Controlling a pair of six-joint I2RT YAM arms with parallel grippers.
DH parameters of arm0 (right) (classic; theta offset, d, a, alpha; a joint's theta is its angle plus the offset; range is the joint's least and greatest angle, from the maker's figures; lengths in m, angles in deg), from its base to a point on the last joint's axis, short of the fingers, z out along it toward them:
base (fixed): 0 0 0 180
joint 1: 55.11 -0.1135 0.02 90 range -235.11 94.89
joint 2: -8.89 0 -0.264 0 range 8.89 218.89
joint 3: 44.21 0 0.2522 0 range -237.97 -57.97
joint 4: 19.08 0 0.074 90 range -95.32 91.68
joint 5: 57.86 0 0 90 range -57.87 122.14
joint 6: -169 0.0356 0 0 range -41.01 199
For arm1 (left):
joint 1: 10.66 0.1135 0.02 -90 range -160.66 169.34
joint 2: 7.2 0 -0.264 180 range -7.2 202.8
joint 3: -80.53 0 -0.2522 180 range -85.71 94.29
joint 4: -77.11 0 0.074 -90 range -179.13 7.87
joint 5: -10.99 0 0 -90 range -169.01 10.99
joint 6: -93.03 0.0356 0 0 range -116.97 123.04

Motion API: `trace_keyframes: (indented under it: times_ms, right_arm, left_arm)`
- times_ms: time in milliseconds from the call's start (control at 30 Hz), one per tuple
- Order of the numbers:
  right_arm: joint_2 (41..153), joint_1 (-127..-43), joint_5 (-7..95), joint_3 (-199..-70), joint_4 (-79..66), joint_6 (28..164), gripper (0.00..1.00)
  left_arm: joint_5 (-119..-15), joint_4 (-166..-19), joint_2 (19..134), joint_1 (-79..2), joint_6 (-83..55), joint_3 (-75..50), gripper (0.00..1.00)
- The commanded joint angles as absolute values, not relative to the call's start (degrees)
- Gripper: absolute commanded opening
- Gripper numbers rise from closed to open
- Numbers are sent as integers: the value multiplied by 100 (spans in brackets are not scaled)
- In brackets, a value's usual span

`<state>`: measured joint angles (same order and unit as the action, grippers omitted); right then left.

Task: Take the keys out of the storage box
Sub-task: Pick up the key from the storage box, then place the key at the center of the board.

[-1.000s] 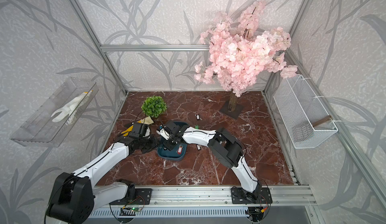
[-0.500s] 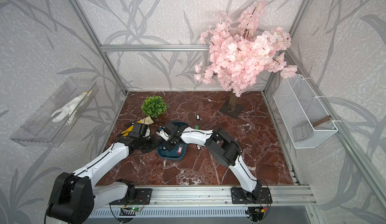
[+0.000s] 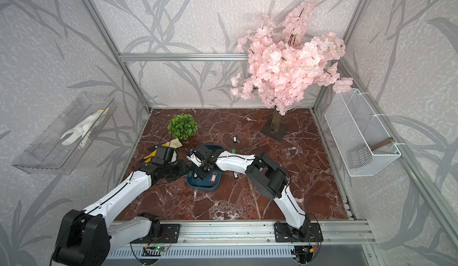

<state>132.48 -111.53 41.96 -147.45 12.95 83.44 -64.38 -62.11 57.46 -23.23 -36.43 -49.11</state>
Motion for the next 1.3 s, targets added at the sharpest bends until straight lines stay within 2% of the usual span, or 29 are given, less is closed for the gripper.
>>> trace_keyframes:
  times_ms: [0,267,567,900,1267]
  right_arm:
    - [12709,-11183,4041,-14613,1243,8288,0]
    - [11619,-11182,3800,-13993,1235,8198,0]
    - [9830,-11181,3522,-13112,1840,8285,0]
    - [8257,-11171,2699,-12222,3406,8662,0]
    - [7763,-11171,2941,-11216,3922,9573,0]
  left_arm:
    - [-6748,-6077,5531,-2280,-3638,-4748,51]
    - [-6897,-6568,5076,-2252,-4005,-4862,79]
    - [-7487,-6645,4561,-2199,-4141,-5054,99]
    - [-8033,-6827,4392,-2118,-4197,-5251,100]
    - [-8094,-6987,4623,-2042,-4161,-5227,100]
